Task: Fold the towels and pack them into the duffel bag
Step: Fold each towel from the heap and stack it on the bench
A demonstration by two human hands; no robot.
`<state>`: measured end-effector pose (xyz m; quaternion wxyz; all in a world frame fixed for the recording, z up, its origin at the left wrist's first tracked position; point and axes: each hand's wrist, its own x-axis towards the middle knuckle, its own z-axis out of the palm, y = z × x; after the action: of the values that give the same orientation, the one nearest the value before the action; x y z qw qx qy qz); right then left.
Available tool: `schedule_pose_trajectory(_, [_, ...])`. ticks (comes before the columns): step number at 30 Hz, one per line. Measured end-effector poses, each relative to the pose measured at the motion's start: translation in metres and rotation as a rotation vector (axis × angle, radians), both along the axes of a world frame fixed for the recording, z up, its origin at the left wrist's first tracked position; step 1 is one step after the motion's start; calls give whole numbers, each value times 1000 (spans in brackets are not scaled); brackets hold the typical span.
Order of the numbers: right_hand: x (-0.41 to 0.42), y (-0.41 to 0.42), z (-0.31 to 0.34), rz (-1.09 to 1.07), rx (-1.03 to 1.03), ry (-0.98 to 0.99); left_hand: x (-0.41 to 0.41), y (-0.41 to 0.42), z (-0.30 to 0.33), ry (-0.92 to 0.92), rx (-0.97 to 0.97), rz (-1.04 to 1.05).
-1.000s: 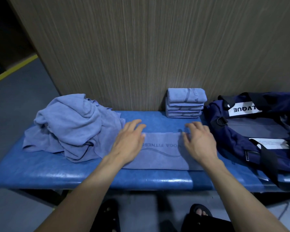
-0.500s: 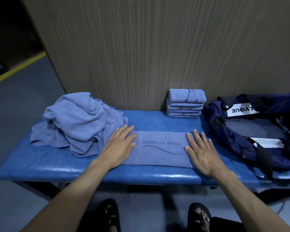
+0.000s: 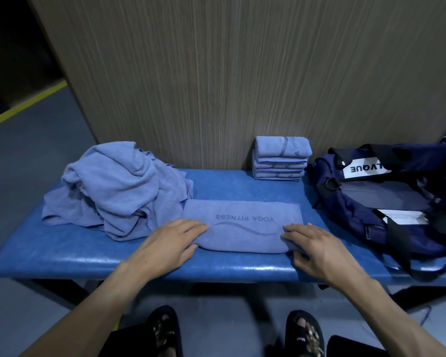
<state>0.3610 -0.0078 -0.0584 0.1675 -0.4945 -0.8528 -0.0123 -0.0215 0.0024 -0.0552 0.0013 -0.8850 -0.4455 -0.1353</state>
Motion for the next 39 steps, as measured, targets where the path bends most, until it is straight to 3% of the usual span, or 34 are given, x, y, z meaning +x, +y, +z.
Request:
schedule_pose_trajectory(4, [3, -4, 0, -24, 67, -20, 0, -2, -7, 6, 65, -19])
schedule_pose_trajectory(11, [14, -6, 1, -89, 3, 17, -1, -4, -6, 87, 47, 7])
schedule_pose_trajectory(17, [10, -3, 17, -213, -237, 492, -3, -4, -9, 12, 18, 55])
schedule_pose_trajectory(22, [-8, 7, 36, -241, -221, 838, 6, -3, 0, -85, 93, 95])
schedule_pose_trajectory(25, [-13, 18, 54, -268, -95, 966, 14, -11, 30, -344, -153, 106])
schedule_pose_trajectory(28, [-19, 29, 78, -310, 37, 1071, 17, -19, 52, -460, -355, 13])
schedule_pose_trajectory(33, [-51, 73, 121, -267, 135, 869, 19, -21, 51, -590, -707, 2])
schedule_pose_trajectory(37, [-107, 130, 140, -156, 114, 369, 16, -17, 35, -757, -1139, 116])
schedule_pose_trajectory(39, [-137, 159, 144, -120, 119, 114, 17, -16, 33, -838, -1255, 154])
